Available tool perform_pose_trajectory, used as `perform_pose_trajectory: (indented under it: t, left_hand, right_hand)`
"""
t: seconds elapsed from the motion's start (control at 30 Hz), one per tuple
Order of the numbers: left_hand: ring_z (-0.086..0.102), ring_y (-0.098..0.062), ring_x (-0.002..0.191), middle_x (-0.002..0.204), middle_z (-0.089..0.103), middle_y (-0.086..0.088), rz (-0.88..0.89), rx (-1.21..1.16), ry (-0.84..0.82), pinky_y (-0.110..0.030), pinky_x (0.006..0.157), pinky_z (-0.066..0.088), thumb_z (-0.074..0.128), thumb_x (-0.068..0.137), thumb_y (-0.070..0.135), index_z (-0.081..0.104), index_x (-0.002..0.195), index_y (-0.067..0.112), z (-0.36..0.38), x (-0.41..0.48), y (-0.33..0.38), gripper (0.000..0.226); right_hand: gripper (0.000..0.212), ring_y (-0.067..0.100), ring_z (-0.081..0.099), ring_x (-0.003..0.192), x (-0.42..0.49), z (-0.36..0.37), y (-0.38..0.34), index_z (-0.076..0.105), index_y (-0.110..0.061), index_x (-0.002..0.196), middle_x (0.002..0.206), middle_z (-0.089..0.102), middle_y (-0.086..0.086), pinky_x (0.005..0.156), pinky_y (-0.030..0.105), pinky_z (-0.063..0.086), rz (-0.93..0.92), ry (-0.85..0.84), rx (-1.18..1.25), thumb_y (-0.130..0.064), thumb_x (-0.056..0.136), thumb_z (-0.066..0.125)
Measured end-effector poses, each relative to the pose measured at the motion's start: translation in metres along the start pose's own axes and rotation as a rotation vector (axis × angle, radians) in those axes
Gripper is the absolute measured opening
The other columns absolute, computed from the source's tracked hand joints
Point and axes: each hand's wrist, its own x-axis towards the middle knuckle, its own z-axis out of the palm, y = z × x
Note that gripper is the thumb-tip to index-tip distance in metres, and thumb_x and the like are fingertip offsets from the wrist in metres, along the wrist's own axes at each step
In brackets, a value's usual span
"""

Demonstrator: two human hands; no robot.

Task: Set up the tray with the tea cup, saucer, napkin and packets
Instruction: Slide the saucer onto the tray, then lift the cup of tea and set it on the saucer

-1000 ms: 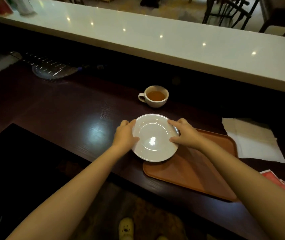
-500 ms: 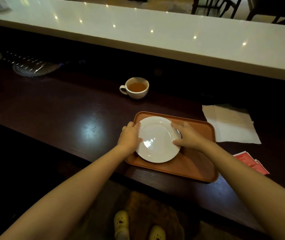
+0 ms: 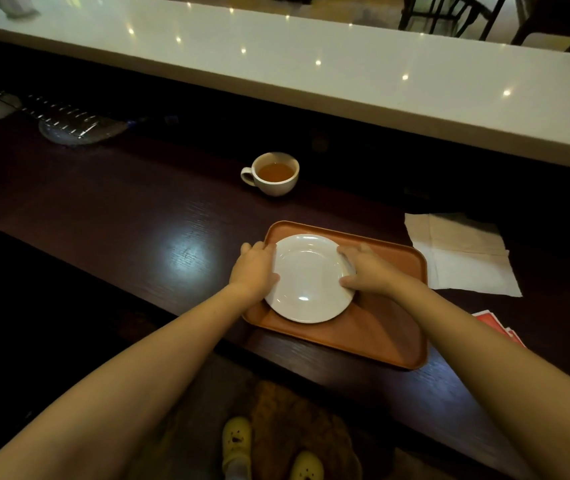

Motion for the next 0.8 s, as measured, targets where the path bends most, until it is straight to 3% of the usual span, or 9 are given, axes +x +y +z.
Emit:
perform_pose_trajectory:
  t: [0.1,0.27,0.5,0.8]
  left_hand:
    - [0.039,-0.031,0.117,0.127,0.048,-0.012,0.000,-0.006,0.003,-0.037,0.093,0.041,0.062,0.082,0.021,0.039,0.132,0.012,-0.003,0.000,-0.001,0.056]
    - [0.034,-0.034,0.126,0.135,0.043,-0.017,-0.046,-0.066,0.083,-0.043,0.098,0.039,0.052,0.088,0.029,0.032,0.137,0.011,-0.019,0.019,-0.015,0.056]
    - [0.027,-0.034,0.135,0.148,0.033,-0.013,-0.089,-0.412,0.110,-0.040,0.109,0.027,0.069,0.075,0.022,0.024,0.142,0.016,-0.065,0.091,-0.056,0.081]
    - [0.016,-0.025,0.142,0.155,0.018,-0.011,0.048,-0.574,-0.062,-0.037,0.116,0.019,0.081,0.065,0.012,0.011,0.145,0.014,-0.086,0.178,-0.101,0.107]
  right_hand:
    - [0.059,0.031,0.049,0.114,0.006,-0.009,-0.004,0.035,-0.018,0.135,0.137,0.034,0.014,0.095,0.039,0.045,0.005,0.060,-0.018,-0.025,0.082,0.060]
    - [0.067,0.032,0.035,0.131,0.026,-0.025,-0.016,0.026,-0.016,0.141,0.143,0.034,0.014,0.105,0.043,0.038,0.017,0.184,0.017,-0.025,0.084,0.061]
    - [0.082,0.032,0.024,0.137,0.076,-0.040,-0.033,0.023,-0.018,0.142,0.148,0.031,0.012,0.107,0.046,0.032,0.116,0.244,0.223,-0.039,0.077,0.068]
    - [0.103,0.032,0.011,0.142,0.155,-0.037,-0.059,0.011,-0.026,0.144,0.155,0.014,0.009,0.112,0.047,0.023,0.061,0.237,0.374,-0.043,0.066,0.076]
